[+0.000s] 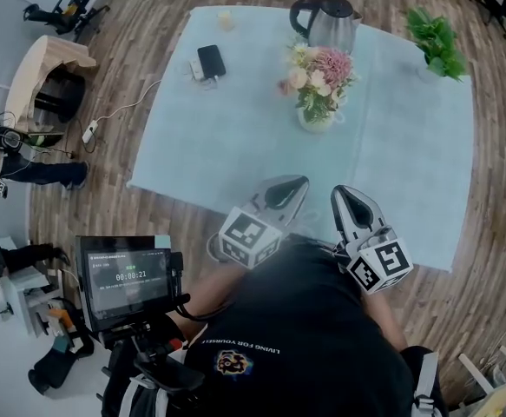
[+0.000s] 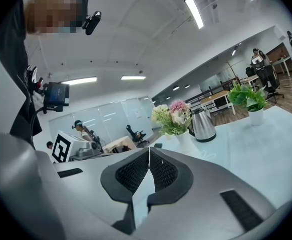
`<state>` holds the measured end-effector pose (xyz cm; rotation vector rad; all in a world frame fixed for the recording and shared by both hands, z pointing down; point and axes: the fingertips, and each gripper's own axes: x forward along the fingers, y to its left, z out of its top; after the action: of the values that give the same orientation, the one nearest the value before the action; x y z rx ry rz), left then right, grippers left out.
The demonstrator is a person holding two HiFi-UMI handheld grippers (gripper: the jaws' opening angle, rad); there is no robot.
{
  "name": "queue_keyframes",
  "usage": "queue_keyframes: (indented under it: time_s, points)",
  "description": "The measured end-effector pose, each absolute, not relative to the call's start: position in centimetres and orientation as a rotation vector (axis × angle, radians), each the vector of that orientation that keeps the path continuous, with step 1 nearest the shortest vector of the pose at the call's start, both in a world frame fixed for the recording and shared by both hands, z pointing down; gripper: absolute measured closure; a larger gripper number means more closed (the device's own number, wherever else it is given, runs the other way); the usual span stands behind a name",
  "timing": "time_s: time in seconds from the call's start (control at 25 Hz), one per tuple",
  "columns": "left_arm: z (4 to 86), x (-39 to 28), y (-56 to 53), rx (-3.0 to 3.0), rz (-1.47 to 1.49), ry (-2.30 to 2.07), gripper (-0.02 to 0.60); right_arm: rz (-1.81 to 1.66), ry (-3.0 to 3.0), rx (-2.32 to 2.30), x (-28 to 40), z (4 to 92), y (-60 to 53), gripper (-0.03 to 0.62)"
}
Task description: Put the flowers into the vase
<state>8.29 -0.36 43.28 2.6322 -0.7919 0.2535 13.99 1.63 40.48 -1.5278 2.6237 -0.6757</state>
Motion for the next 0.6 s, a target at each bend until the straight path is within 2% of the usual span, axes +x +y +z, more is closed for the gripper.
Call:
queue_keyframes:
  time_s: [0.6]
  points:
    - [43.54, 7.63, 0.11, 2.615, 0.251, -0.798, 0.574, -0.677, 2.625, -1.491, 13.02, 40.63, 1.63, 0.574]
